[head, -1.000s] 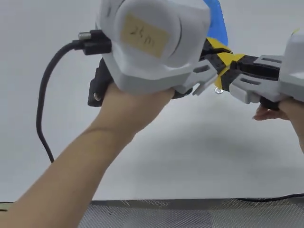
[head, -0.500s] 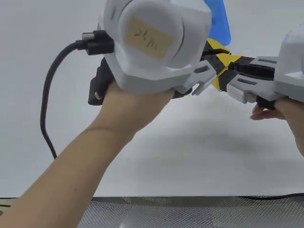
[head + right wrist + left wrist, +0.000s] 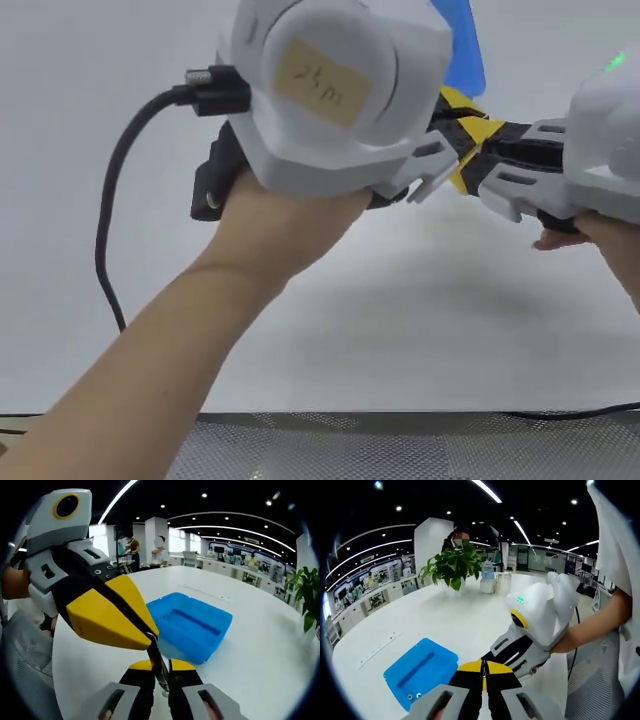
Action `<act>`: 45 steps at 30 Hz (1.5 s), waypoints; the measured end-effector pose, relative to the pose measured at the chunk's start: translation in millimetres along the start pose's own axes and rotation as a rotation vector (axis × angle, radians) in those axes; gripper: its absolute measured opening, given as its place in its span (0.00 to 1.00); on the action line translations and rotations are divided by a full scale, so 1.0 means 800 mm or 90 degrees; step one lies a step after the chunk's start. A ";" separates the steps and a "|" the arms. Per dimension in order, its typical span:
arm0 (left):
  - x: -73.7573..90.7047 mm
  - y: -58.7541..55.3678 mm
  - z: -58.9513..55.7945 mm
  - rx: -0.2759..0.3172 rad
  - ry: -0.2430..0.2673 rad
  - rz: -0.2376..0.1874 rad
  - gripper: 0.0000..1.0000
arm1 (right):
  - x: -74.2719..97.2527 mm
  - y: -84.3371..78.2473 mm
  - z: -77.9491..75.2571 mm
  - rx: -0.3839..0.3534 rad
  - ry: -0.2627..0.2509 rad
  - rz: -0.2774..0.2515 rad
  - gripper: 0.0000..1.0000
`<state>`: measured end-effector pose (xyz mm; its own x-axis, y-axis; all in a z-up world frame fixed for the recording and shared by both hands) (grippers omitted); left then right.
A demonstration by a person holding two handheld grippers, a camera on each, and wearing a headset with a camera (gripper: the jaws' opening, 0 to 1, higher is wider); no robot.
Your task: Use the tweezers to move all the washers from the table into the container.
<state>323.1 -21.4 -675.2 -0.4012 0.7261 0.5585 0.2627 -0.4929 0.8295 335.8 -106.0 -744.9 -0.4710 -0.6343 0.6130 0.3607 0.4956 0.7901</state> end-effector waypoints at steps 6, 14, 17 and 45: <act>-0.004 0.002 -0.003 0.000 -0.009 0.000 0.00 | 0.003 0.003 0.003 0.031 -0.018 0.013 0.03; 0.016 0.024 -0.002 -0.014 -0.010 -0.022 0.00 | 0.020 0.034 0.008 0.052 -0.024 -0.007 0.03; 0.024 0.037 0.003 -0.025 0.000 -0.039 0.00 | 0.026 0.052 0.004 0.062 -0.024 -0.028 0.03; 0.014 0.027 0.084 0.003 0.096 -0.059 0.00 | -0.054 0.086 -0.052 0.078 -0.050 -0.059 0.02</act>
<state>383.0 8.0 -650.9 -0.5503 0.6883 0.4726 0.2228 -0.4245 0.8776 414.7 -69.3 -716.4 -0.5608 -0.6348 0.5315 0.2143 0.5088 0.8338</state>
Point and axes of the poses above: the centre of the closed fingertips' face, and the gripper's own axes: x roughly backward along the fingers, z roughly to its left, y roughly out of its top, the point moved 8 cm from there along x, roughly backward along the fingers, and after that the axes turned 5 degrees about z, right-handed, at the moved point
